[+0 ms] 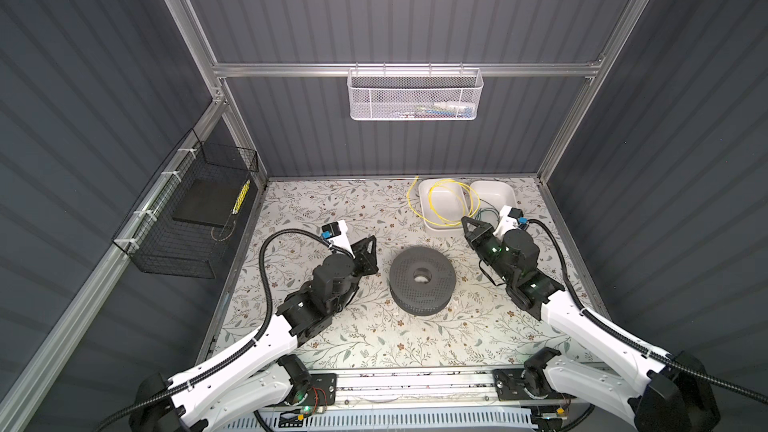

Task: Wrap the cables

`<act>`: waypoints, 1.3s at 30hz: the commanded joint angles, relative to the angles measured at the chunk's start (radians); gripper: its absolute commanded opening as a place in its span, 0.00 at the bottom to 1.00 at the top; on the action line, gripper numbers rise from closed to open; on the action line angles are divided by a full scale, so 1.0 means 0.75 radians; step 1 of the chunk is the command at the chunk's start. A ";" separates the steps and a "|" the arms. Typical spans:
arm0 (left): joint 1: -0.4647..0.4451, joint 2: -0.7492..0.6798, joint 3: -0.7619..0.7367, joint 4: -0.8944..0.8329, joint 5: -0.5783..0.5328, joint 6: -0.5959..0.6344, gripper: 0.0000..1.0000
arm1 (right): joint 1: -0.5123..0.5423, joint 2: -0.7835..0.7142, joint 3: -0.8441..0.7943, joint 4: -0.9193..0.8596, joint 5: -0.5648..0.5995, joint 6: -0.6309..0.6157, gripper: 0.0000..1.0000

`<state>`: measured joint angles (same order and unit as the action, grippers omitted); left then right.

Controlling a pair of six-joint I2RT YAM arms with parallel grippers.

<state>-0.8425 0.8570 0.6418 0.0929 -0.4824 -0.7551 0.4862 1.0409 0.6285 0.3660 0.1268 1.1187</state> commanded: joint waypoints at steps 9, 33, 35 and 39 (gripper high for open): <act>0.003 0.221 0.650 -0.735 0.098 0.503 0.47 | -0.017 -0.073 0.067 -0.186 -0.029 -0.218 0.00; -0.321 0.972 1.145 -0.669 0.162 1.079 0.58 | -0.030 -0.107 0.154 -0.393 -0.476 -0.217 0.00; -0.321 0.980 1.139 -0.669 0.180 1.083 0.57 | -0.027 -0.109 0.147 -0.388 -0.485 -0.207 0.00; -0.320 0.987 1.122 -0.657 0.165 1.109 0.54 | -0.029 -0.113 0.148 -0.389 -0.497 -0.199 0.00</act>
<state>-1.0805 1.5826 1.4944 -0.4175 -0.3447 0.0345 0.4671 0.9691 0.7315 0.0788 -0.2211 0.9623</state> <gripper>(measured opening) 0.540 0.043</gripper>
